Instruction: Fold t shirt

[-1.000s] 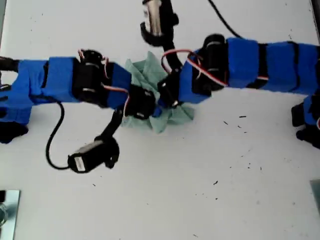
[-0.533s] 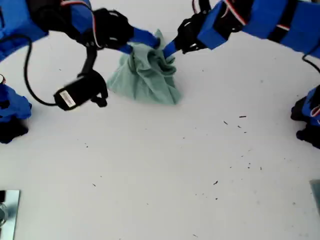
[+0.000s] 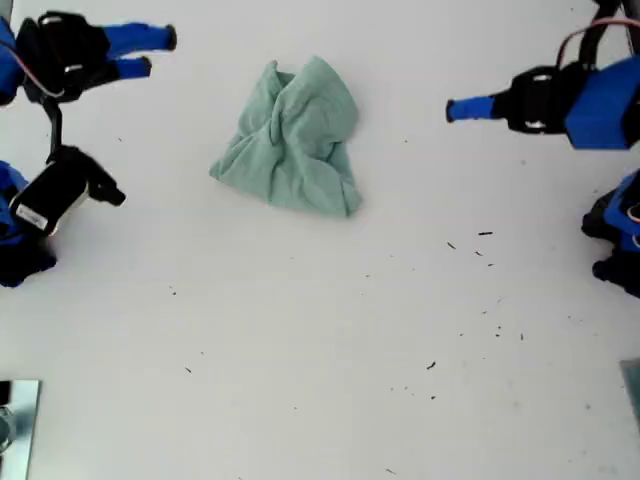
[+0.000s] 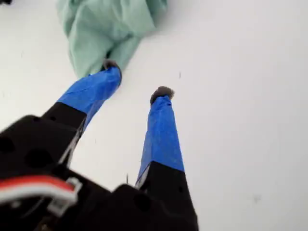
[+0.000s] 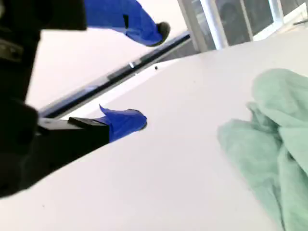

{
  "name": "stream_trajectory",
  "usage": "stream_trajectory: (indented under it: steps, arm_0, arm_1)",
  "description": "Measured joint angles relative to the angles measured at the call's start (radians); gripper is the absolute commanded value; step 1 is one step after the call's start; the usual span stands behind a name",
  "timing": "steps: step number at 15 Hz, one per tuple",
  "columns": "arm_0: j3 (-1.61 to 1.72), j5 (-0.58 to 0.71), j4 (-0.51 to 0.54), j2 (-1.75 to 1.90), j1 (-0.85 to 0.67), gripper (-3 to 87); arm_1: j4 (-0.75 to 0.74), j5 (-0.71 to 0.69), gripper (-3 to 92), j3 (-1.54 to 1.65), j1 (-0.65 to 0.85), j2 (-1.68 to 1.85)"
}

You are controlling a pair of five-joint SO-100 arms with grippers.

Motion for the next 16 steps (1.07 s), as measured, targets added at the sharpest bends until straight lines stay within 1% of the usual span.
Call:
stream_trajectory:
  steps: [1, 2, 3, 4, 5, 6, 7, 8, 9, 10, 12, 13, 16]
  arm_0:
    - [0.143, -0.032, -0.015, 0.164, 0.051, 7.3]
    - [0.296, -0.078, -0.012, 0.359, 0.109, 4.9]
    - [0.439, -0.124, 0.002, 0.566, 0.175, 4.6]
    - [0.517, -0.196, 0.063, 0.693, 0.236, 5.1]
    - [0.572, -0.238, 0.1, 0.716, 0.285, 5.1]
    - [0.617, -0.252, 0.117, 0.742, 0.318, 5.3]
    - [0.638, -0.259, 0.121, 0.756, 0.37, 5.4]
    - [0.672, -0.265, 0.135, 0.765, 0.382, 5.5]
    - [0.683, -0.265, 0.155, 0.77, 0.387, 5.5]
    - [0.686, -0.265, 0.158, 0.77, 0.41, 5.5]
    - [0.686, -0.265, 0.16, 0.77, 0.456, 5.5]
    - [0.686, -0.265, 0.16, 0.77, 0.466, 5.5]
    - [0.686, -0.265, 0.16, 0.77, 0.479, 5.5]
  arm_1:
    - [0.064, 0.04, 2.3, 0.11, -0.032, 0.133]
    - [0.121, 0.087, 2.3, 0.224, -0.051, 0.268]
    - [0.179, 0.15, 2.3, 0.341, -0.086, 0.41]
    - [0.258, 0.21, 2.2, 0.451, -0.123, 0.535]
    - [0.304, 0.259, 2.4, 0.503, -0.14, 0.572]
    - [0.316, 0.301, 2.6, 0.531, -0.164, 0.594]
    - [0.318, 0.39, 2.8, 0.543, -0.143, 0.6]
    - [0.321, 0.391, 2.9, 0.545, -0.152, 0.609]
    - [0.327, 0.373, 3.0, 0.545, -0.153, 0.611]
    - [0.328, 0.267, 2.9, 0.545, -0.141, 0.606]
    - [0.33, -0.017, 2.5, 0.545, -0.15, 0.606]
    - [0.33, -0.075, 2.5, 0.545, -0.158, 0.606]
    - [0.33, -0.127, 2.5, 0.546, -0.152, 0.606]
